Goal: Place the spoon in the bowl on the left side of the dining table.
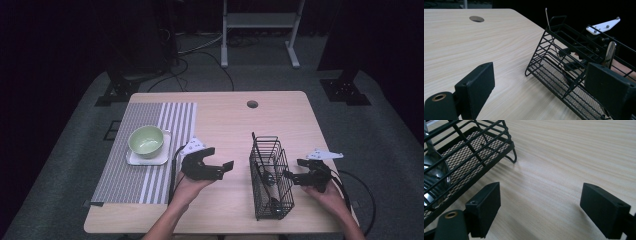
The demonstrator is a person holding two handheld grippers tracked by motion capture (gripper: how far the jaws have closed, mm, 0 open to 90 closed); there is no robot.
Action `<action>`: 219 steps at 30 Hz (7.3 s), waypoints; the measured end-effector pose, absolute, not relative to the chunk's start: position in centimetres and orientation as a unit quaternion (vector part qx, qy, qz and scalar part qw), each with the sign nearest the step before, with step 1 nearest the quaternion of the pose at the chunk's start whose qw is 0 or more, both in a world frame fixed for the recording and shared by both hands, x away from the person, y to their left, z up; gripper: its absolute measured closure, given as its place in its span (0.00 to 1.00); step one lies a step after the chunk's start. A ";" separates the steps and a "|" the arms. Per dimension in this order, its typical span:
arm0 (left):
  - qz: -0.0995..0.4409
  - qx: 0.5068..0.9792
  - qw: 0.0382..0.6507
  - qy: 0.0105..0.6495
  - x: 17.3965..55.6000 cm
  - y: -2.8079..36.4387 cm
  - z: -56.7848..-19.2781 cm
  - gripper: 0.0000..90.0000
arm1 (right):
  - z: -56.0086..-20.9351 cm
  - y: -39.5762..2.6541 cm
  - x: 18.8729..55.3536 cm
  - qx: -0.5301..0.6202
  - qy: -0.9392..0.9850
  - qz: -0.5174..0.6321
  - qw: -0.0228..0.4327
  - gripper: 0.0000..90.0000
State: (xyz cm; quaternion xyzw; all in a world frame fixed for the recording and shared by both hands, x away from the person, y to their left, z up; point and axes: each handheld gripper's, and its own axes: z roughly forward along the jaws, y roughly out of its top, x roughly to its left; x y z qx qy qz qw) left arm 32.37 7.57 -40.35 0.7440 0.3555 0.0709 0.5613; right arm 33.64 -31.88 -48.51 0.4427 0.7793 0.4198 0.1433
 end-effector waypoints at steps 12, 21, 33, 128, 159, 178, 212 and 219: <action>0.069 0.746 0.562 0.349 33.1 6.4 -40.0 0.10 | -48.5 -31.9 33.6 0.441 0.780 0.420 0.144 0.17; 0.065 0.749 0.563 0.343 33.9 5.2 -39.5 0.10 | -48.5 -31.9 33.6 0.441 0.780 0.419 0.145 0.17; 0.062 0.755 0.564 0.329 34.7 3.2 -38.7 0.10 | -48.5 -31.9 33.6 0.440 0.780 0.420 0.146 0.17; 0.001 0.687 0.637 0.349 38.6 0.9 -37.8 0.99 | -48.5 -31.9 33.6 0.434 0.782 0.425 0.141 0.18; 0.038 0.667 0.665 0.333 37.4 2.5 -32.2 0.99 | -48.5 -31.9 33.7 0.436 0.781 0.424 0.140 0.17; 0.039 0.653 0.680 0.331 37.3 2.5 -29.8 0.99 | -48.5 -31.9 33.6 0.437 0.781 0.425 0.140 0.17; 0.093 0.626 0.679 0.372 38.1 8.0 -27.8 0.99 | -48.5 -31.9 33.6 0.437 0.782 0.421 0.143 0.17; 0.104 0.618 0.675 0.390 38.4 9.9 -28.4 0.99 | -48.5 -31.9 33.6 0.438 0.782 0.420 0.145 0.17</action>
